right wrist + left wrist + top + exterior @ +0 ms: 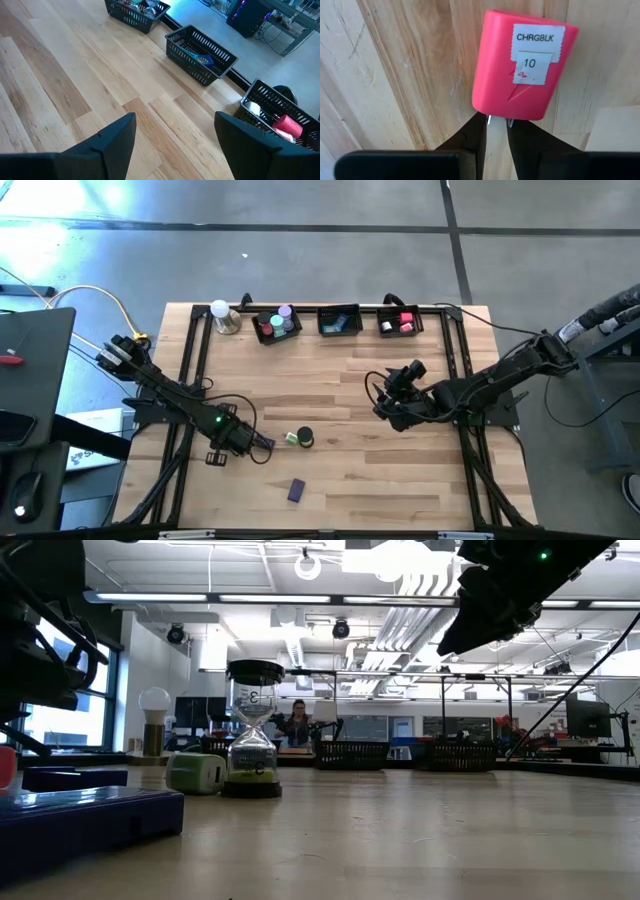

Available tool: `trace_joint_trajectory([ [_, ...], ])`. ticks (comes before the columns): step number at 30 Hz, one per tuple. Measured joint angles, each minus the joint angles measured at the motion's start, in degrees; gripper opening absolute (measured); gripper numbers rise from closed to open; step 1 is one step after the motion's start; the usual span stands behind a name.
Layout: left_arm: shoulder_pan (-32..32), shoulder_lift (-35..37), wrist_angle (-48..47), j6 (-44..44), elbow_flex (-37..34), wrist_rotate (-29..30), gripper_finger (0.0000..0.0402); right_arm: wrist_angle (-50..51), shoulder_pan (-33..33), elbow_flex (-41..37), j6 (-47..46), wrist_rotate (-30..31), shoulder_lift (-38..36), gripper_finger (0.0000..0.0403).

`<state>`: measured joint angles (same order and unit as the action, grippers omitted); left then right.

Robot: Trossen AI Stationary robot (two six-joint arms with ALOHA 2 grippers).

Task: Pick & Place Office items
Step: Put the pink charger adapter into the right black bin

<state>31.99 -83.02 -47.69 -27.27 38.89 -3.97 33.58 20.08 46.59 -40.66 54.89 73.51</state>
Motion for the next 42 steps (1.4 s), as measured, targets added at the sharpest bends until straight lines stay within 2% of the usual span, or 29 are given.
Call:
trace_joint_trajectory([
  [14,0.0,0.0,0.7,-0.2,0.1,-0.5,0.0131,0.0,0.0,0.0,0.0,0.0,0.0,0.0259],
  [42,0.1,0.0,1.0,-0.5,0.0,2.3,0.0134,0.0,0.0,0.0,0.0,0.0,0.0,0.0259],
])
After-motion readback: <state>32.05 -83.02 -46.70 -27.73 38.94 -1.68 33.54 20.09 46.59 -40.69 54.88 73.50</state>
